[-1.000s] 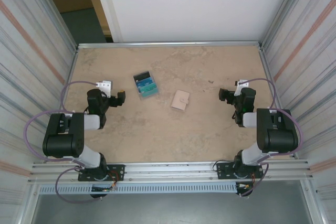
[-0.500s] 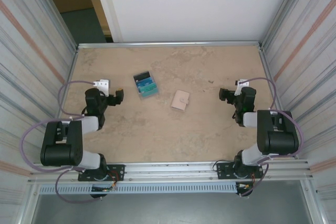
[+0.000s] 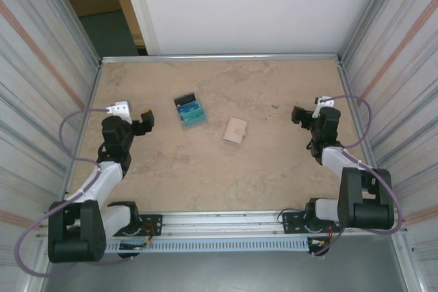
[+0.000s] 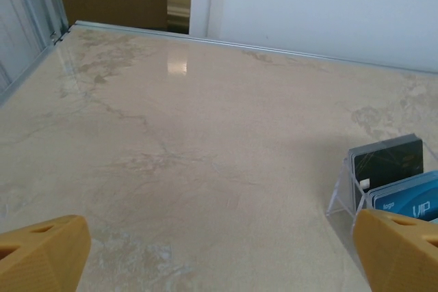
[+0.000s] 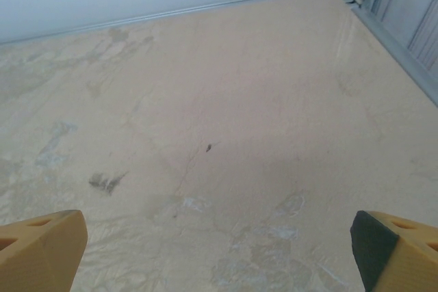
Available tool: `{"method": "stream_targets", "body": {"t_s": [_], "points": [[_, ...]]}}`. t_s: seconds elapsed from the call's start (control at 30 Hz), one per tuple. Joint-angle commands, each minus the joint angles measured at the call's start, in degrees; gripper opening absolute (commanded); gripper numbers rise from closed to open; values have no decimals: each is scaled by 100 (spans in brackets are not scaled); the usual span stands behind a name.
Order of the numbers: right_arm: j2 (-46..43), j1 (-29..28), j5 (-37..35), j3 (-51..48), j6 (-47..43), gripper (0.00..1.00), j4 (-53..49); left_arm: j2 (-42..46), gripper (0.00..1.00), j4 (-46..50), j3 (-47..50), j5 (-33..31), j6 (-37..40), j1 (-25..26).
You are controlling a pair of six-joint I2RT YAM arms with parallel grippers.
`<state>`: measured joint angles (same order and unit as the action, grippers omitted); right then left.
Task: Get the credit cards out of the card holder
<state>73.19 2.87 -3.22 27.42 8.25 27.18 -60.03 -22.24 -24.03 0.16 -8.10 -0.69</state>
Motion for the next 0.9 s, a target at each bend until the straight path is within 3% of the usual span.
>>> {"method": "stream_targets", "body": {"t_s": [0.0,0.27,0.5,0.87], "points": [[-309,-91,-312,165,335,99,-624,432,99,908,-292,-237,-548,219],[-893,-390,-791,379,782,99,-1661,928,99,2052,-616,-1202,-1021,1731],[-1148,-577,-1278,743,1451,99,-2814,79,99,2435,-1138,-1825,-1524,3279],[-1394,-686,-1481,1099,2168,99,-3974,-2663,99,3142,-3295,-909,-1239,4433]]}}
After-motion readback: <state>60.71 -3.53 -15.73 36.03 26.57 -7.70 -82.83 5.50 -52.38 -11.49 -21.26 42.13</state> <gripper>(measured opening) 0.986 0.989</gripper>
